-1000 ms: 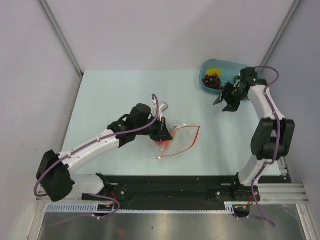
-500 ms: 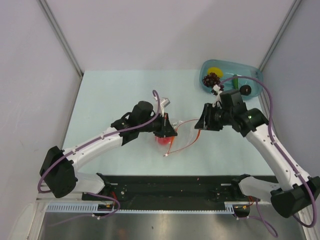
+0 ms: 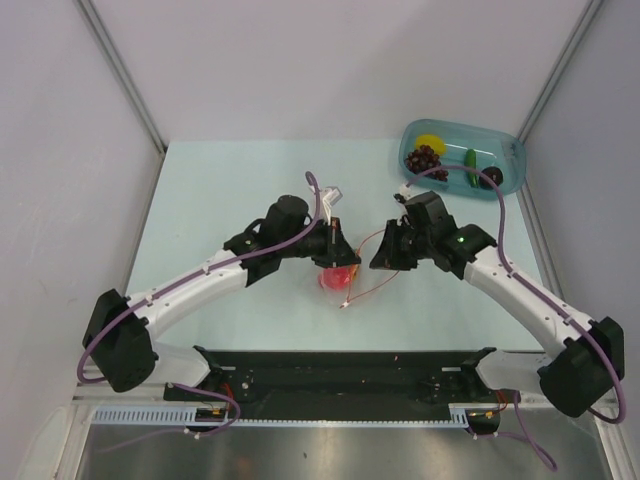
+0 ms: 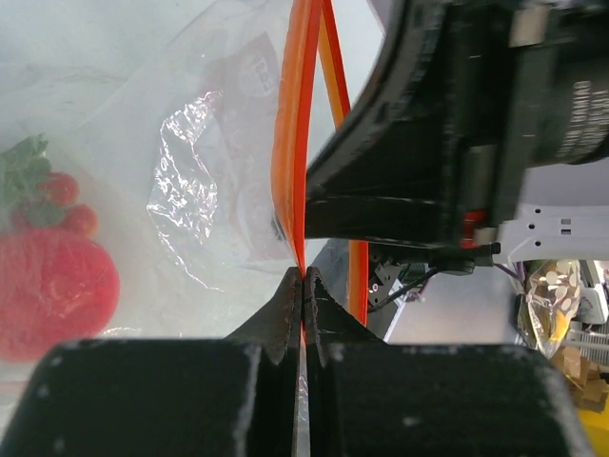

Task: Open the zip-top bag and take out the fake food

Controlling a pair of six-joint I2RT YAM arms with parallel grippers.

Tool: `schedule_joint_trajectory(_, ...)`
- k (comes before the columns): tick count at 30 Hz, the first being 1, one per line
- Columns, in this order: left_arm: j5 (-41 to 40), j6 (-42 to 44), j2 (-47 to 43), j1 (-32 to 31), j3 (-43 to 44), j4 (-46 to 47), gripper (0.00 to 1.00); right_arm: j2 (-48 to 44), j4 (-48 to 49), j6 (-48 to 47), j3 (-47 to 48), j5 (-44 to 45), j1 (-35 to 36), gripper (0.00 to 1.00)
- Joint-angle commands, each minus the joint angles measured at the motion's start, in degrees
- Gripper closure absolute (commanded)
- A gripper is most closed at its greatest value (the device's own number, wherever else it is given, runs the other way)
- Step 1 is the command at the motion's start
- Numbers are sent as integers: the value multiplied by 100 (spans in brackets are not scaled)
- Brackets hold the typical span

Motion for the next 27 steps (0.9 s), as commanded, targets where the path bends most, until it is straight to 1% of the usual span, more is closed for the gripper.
schedule_joint_trajectory(1, -65, -204, -248, -95, 89, 177, 100, 167, 786, 125, -184, 474, 27, 89)
schedule_joint_trajectory(5, -302, -161, -117, -358, 265, 125, 100, 457, 1297, 212, -333, 405, 36, 89)
schedule_joint_trajectory(8, -328, -230, 50, -499, 370, 142, 100, 703, 1683, 362, -465, 325, 62, 88)
schedule_joint_trajectory(13, -381, -362, 191, -596, 397, 282, 100, 976, 2078, 678, -676, 457, 98, 87)
schedule_joint_trajectory(16, -337, -389, 288, -596, 414, 274, 100, 1064, 2351, 836, -843, 220, 106, 86)
schedule_joint_trajectory(17, -329, -380, 297, -596, 406, 256, 100, 1090, 2404, 837, -904, -7, 106, 86)
schedule_joint_trajectory(19, -364, -380, 279, -596, 336, 247, 100, 1082, 2527, 811, -957, -324, 141, 83)
schedule_joint_trajectory(20, -373, -371, 262, -596, 309, 247, 100, 1073, 2537, 793, -1027, -413, 159, 80)
schedule_joint_trajectory(22, -416, -371, 201, -596, 230, 239, 100, 1038, 2686, 688, -1133, -562, 203, 72)
schedule_joint_trajectory(23, -434, -371, 200, -596, 204, 221, 100, 1020, 2721, 661, -1186, -589, 255, 66)
schedule_joint_trajectory(27, -557, -354, 165, -596, 125, 89, 100, 1257, 3107, 643, -1432, -923, 299, 54)
